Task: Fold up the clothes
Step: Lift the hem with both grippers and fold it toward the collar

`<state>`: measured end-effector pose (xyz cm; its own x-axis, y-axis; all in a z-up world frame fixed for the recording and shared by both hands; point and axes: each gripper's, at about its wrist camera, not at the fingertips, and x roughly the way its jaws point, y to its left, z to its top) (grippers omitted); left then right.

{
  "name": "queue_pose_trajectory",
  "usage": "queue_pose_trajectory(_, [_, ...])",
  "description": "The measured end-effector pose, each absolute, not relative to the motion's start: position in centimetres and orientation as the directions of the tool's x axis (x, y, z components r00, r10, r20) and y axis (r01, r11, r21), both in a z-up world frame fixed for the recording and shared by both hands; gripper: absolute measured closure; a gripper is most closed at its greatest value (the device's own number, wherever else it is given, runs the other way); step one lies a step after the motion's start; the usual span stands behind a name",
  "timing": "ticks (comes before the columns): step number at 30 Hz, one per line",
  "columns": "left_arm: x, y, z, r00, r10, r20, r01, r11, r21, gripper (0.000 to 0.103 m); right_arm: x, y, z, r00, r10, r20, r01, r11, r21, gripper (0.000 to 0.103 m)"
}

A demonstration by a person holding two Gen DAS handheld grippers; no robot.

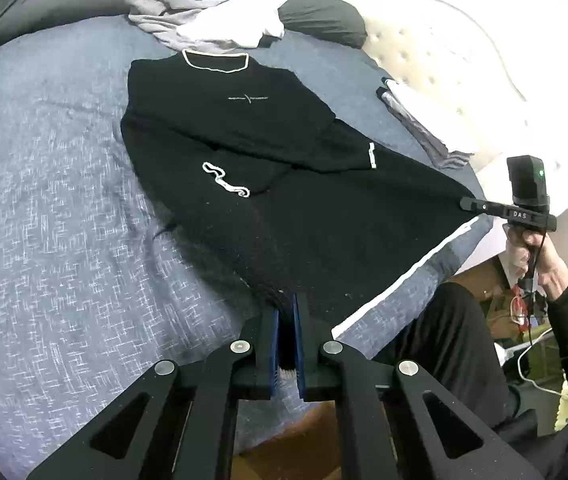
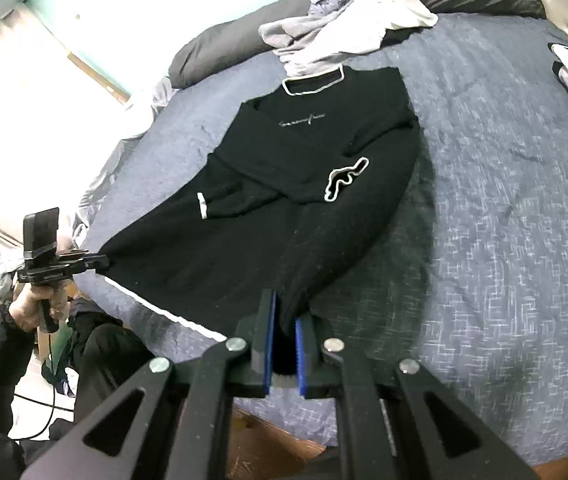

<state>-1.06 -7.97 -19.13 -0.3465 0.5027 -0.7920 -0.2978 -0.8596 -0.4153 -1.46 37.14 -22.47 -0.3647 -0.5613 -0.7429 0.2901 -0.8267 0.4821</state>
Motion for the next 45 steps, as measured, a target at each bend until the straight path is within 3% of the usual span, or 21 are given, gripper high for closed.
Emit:
queue_pose_trajectory(30, [5.4,-7.7,-10.0,-0.414,0.556,-0.721,-0.441,-0.815,-0.376,0.097,5.4,36.2,-14.2,-0.376,-0.672,-0.639,0.461,-0.733,0.5,0.096])
queue_pose_trajectory(45, [-4.5,-11.2,-12.0,-0.432,0.551,-0.714,-0.332,-0.833,-0.442,0.097,-4.8,37.0,-15.8,-0.397,-0.665,-0.632,0.361,-0.747,0.559,0.096])
